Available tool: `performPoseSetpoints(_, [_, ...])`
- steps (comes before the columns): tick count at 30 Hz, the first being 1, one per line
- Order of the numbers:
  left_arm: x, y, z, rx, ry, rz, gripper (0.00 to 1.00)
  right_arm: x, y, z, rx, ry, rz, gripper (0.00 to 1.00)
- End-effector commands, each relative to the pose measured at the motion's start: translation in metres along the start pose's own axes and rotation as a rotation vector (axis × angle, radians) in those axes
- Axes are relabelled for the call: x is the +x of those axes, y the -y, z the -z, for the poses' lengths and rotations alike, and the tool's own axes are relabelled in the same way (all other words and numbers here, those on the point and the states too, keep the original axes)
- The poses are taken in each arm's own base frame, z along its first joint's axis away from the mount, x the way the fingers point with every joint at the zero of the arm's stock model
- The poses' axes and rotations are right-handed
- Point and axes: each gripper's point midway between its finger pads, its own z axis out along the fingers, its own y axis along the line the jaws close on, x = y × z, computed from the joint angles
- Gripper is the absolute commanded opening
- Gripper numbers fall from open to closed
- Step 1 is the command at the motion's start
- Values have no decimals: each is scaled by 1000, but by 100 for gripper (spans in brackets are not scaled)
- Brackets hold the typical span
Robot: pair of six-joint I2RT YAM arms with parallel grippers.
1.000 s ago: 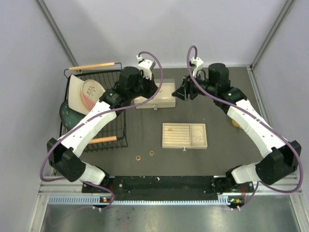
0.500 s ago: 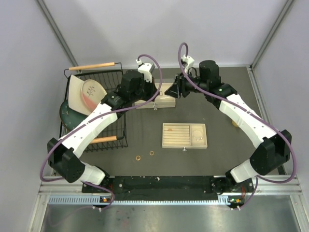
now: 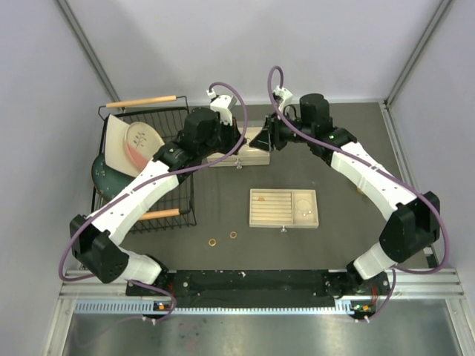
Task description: Organize the mixed jewelry
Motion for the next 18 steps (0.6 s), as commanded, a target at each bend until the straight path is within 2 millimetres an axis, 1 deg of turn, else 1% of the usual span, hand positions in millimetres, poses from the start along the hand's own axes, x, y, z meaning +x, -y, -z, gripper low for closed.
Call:
performPoseSetpoints(1, [-21,9,12,21,83,5,0,-38,-22,2,-55,87,65,38])
performPoseSetpoints(6, [-17,9,10,21,77,5,0,-38,-25,1,-67,84,69,34])
performPoseSetpoints(12, [-19,10,11,23,82,3,0,-36,-25,-2,-69,76,66,24])
performPoseSetpoints(18, [-18,8,12,16,85,1,0,-31,-22,-3,-65,66,64,24])
